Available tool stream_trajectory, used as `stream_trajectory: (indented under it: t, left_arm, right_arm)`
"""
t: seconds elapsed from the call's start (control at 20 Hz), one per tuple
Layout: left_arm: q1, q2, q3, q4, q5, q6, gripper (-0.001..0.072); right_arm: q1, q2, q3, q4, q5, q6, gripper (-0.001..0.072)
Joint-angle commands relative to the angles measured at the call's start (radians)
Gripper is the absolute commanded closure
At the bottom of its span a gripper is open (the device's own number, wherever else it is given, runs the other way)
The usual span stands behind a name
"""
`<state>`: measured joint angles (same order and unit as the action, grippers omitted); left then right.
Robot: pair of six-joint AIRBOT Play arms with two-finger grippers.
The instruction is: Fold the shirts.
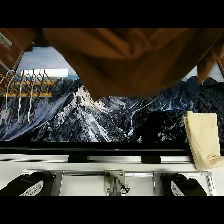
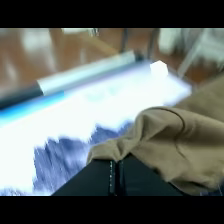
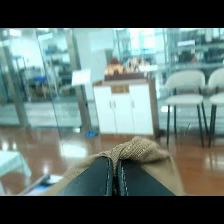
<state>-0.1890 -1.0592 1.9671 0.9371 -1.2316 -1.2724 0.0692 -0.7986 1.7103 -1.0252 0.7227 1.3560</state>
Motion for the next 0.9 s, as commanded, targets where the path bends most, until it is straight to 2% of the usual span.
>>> stream_trajectory:
  t: [0.0,0.15,0.3,0.5,0.65,0.85]
  left_arm:
    - [-0.015,0.016,-0.016,0.005,-0.227,-0.014,0.0678]
    - [-0.070,0.003,-0.022,0.005,-0.270,-0.015,0.0678]
    - [-0.085,-0.015,-0.055,0.005,-0.270,-0.016,0.0678]
    - [-0.085,-0.043,-0.189,0.005,-0.269,-0.015,0.0677]
    - [-0.085,-0.075,-0.365,0.006,-0.260,-0.014,0.0677]
    - [-0.085,-0.124,-0.545,0.005,-0.088,0.008,0.0677]
  right_arm:
    - [0.000,0.000,0.014,-0.032,0.050,0.004,0.0641]
    - [0.001,-0.055,0.014,-0.030,-0.011,-0.034,0.0640]
    - [0.003,-0.190,0.014,0.001,-0.074,-0.061,0.0641]
    - [0.003,-0.421,0.014,0.217,-0.090,-0.122,0.0641]
    - [0.003,-0.595,0.014,0.327,-0.040,-0.119,0.0641]
    - [0.003,-0.776,0.014,0.314,0.155,0.023,0.0640]
